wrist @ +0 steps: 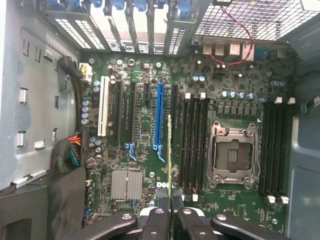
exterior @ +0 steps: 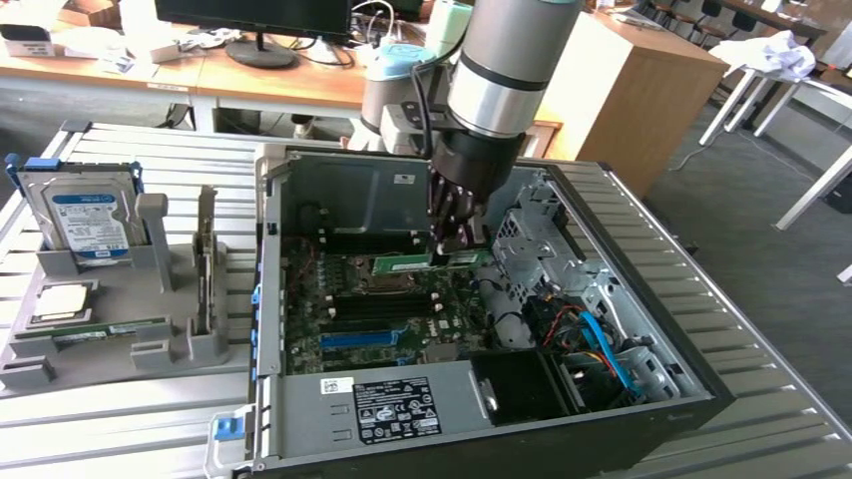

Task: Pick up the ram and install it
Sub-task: 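Insert the ram into the slot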

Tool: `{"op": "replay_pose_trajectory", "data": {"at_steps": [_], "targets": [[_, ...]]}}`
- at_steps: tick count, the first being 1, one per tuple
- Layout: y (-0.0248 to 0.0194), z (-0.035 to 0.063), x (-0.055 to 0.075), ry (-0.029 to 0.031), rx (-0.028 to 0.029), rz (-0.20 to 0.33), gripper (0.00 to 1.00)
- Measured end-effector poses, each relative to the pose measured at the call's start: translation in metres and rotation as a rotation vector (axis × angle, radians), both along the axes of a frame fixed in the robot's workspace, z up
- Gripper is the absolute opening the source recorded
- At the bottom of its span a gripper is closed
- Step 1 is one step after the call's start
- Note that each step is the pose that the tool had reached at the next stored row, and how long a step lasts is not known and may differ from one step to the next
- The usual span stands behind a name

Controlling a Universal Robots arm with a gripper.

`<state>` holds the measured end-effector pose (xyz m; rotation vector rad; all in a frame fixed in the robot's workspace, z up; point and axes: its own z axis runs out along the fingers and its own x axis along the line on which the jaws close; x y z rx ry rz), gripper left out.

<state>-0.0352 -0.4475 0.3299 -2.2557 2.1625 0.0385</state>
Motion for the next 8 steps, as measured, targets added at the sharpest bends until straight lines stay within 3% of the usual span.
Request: {"op": "replay_pose_trajectory", "data": {"at_steps": [8], "targets": [[0.0000,-0.0023,0.0000,0.0001,0.0000,0.000,0.13]]}}
